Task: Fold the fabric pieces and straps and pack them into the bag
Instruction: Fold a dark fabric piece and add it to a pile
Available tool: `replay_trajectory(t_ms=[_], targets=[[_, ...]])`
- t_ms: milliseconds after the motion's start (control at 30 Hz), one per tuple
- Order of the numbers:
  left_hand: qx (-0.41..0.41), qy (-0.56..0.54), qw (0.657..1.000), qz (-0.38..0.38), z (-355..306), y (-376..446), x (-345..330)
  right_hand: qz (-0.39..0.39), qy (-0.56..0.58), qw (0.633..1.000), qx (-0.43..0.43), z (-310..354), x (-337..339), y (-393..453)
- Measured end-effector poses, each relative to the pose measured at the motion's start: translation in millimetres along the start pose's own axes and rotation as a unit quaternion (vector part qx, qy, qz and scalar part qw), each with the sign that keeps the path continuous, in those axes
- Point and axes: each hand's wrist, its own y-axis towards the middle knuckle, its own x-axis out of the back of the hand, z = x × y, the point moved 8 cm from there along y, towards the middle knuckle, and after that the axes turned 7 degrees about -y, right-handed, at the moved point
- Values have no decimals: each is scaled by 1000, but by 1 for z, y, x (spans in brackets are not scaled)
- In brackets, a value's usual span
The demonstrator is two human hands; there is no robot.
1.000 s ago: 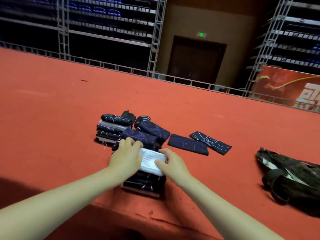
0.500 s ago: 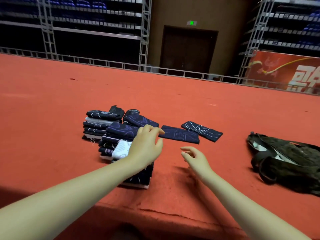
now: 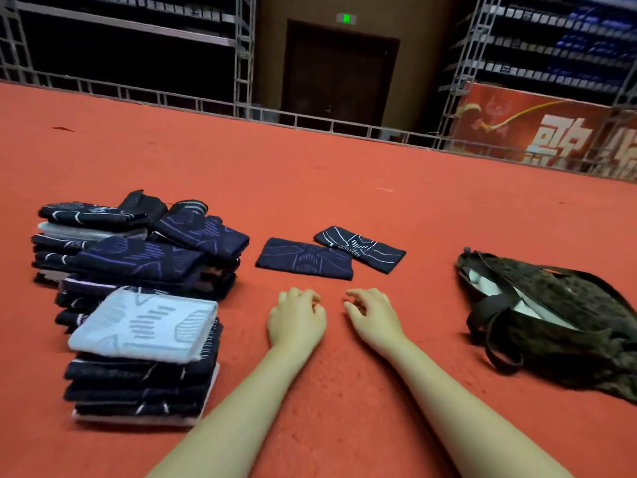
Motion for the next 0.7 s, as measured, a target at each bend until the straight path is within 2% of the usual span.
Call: replay_trajectory(t_ms=[267, 367, 533, 700], targets=[[28, -63, 997, -16, 18, 26, -1, -30, -92, 992, 77, 7, -22, 91], [29, -91, 995, -29, 19, 28, -1, -76, -84, 987, 118, 13, -25, 105], [-29, -99, 992, -76, 15, 28, 6, -181, -26, 969, 164, 25, -4, 76], [-84, -50, 991, -91, 7, 31, 20, -180, 8, 960, 213, 34, 24, 7]])
